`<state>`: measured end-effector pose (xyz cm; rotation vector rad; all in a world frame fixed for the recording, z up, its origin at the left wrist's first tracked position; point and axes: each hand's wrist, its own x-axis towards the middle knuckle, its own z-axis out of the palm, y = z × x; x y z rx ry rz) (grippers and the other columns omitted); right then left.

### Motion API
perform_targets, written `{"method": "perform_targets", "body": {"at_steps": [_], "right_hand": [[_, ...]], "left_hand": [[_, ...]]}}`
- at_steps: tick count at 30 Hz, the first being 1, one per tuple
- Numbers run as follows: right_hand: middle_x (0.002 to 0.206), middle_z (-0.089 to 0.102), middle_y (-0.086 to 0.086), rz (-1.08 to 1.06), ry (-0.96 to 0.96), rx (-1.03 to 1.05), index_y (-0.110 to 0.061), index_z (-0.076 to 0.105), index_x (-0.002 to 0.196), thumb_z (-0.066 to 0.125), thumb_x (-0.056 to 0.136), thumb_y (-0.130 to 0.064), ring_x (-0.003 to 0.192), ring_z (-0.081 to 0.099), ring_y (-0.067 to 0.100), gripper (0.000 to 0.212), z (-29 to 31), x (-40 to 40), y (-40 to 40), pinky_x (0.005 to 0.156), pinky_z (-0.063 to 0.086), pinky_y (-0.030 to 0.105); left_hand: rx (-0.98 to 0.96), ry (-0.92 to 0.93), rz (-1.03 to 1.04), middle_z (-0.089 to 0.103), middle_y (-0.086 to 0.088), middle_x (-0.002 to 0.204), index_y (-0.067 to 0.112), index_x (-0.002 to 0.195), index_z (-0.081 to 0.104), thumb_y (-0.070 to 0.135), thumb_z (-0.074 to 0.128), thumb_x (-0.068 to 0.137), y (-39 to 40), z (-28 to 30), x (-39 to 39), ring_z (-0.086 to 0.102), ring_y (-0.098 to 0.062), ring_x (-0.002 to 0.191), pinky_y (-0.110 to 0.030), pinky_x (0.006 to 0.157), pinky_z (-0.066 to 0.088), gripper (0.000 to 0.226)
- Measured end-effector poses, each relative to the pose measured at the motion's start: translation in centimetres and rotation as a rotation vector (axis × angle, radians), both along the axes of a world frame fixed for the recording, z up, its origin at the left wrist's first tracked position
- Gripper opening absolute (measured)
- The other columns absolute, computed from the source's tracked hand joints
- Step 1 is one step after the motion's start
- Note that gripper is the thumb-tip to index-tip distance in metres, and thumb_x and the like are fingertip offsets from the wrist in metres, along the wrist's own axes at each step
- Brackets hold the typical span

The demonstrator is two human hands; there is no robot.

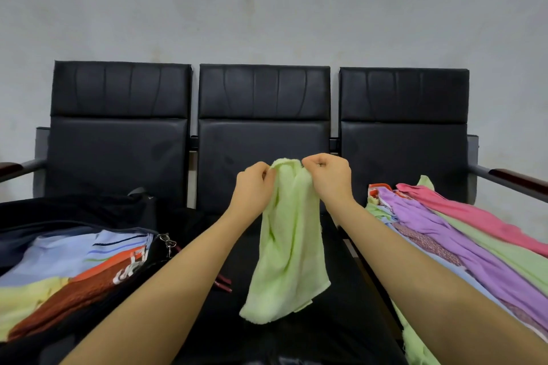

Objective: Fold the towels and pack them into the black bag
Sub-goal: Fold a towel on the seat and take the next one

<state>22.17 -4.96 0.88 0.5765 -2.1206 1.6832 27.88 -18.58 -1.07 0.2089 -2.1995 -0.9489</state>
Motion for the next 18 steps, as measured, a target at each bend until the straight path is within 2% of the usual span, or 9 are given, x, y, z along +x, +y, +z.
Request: {"method": "perform_targets", "body": {"at_steps": [2, 3, 7, 10, 11, 13, 15, 17, 18], "right_hand": [[0.1, 0.071, 0.012, -0.065, -0.009, -0.048, 0.005, 0.071, 0.093, 0.057, 0.089, -0.006, 0.095, 0.064, 0.021, 0.018, 0.0, -0.4, 0.9, 0.069, 0.047, 0.016], [0.105, 0.07, 0.015, -0.093, -0.02, -0.077, 0.006, 0.069, 0.098, 0.054, 0.09, -0.004, 0.1, 0.063, 0.026, 0.02, 0.1, -0.5, 1.3, 0.073, 0.047, 0.018], [0.123, 0.062, 0.008, -0.168, -0.052, -0.155, -0.009, 0.063, 0.122, 0.046, 0.091, 0.001, 0.116, 0.055, 0.02, 0.037, 1.3, -1.2, 2.6, 0.086, 0.037, 0.015], [0.13, 0.056, 0.009, -0.173, -0.048, -0.277, -0.014, 0.056, 0.131, 0.038, 0.089, 0.004, 0.117, 0.054, 0.023, 0.048, 2.4, -1.6, 3.3, 0.099, 0.044, 0.033], [0.133, 0.054, 0.008, -0.169, -0.053, -0.319, -0.016, 0.053, 0.133, 0.036, 0.088, 0.006, 0.115, 0.054, 0.023, 0.053, 2.7, -1.7, 3.5, 0.099, 0.044, 0.037], [0.141, 0.047, 0.007, -0.154, -0.056, -0.371, -0.017, 0.045, 0.139, 0.033, 0.086, 0.009, 0.123, 0.048, 0.02, 0.061, 3.1, -1.8, 4.1, 0.103, 0.041, 0.034], [0.148, 0.039, 0.006, -0.129, -0.057, -0.384, -0.02, 0.037, 0.144, 0.033, 0.084, 0.011, 0.132, 0.042, 0.018, 0.068, 3.2, -1.9, 4.8, 0.107, 0.039, 0.037], [0.151, 0.035, 0.005, -0.117, -0.059, -0.372, -0.023, 0.031, 0.147, 0.033, 0.082, 0.01, 0.131, 0.044, 0.02, 0.073, 3.0, -2.1, 5.4, 0.105, 0.041, 0.046], [0.149, 0.036, 0.004, -0.117, -0.062, -0.362, -0.023, 0.03, 0.147, 0.034, 0.082, 0.009, 0.128, 0.046, 0.02, 0.072, 2.9, -2.1, 5.7, 0.104, 0.042, 0.046]], "left_hand": [[0.102, 0.019, 0.034, 0.058, 0.004, 0.073, 0.011, 0.088, 0.061, 0.021, 0.047, 0.096, -0.4, 1.4, -0.1, 0.051, -0.007, 0.064, -0.023, 0.054, 0.037, 0.019], [0.135, 0.023, 0.045, 0.058, 0.004, 0.073, 0.012, 0.089, 0.062, 0.02, 0.048, 0.095, -0.7, 2.0, -0.3, 0.051, -0.006, 0.064, -0.023, 0.054, 0.037, 0.017], [0.32, 0.088, 0.091, 0.055, 0.001, 0.07, 0.004, 0.086, 0.062, 0.014, 0.051, 0.09, -1.9, 4.3, -1.5, 0.05, -0.013, 0.064, -0.025, 0.053, 0.039, 0.016], [0.465, 0.196, 0.105, 0.055, 0.0, 0.09, 0.009, 0.107, 0.057, 0.01, 0.048, 0.093, -2.9, 6.1, -1.8, 0.053, -0.016, 0.081, -0.026, 0.065, 0.046, 0.017], [0.475, 0.215, 0.111, 0.054, 0.001, 0.095, 0.011, 0.111, 0.054, 0.007, 0.046, 0.094, -3.3, 6.7, -1.8, 0.053, -0.015, 0.08, -0.027, 0.069, 0.047, 0.019], [0.481, 0.223, 0.109, 0.059, -0.002, 0.1, 0.015, 0.105, 0.058, 0.0, 0.042, 0.091, -4.2, 7.6, -1.7, 0.056, -0.015, 0.076, -0.029, 0.07, 0.051, 0.026], [0.495, 0.212, 0.088, 0.064, -0.004, 0.104, 0.017, 0.102, 0.066, -0.002, 0.043, 0.086, -4.8, 8.4, -1.5, 0.062, -0.02, 0.088, -0.035, 0.083, 0.054, 0.033], [0.46, 0.187, 0.054, 0.061, 0.003, 0.111, 0.016, 0.116, 0.064, 0.003, 0.049, 0.087, -5.1, 8.8, -1.4, 0.06, -0.018, 0.1, -0.033, 0.09, 0.051, 0.035], [0.413, 0.159, 0.031, 0.056, 0.006, 0.113, 0.015, 0.123, 0.06, 0.006, 0.05, 0.088, -5.1, 8.9, -1.2, 0.057, -0.016, 0.102, -0.029, 0.088, 0.049, 0.037]]}}
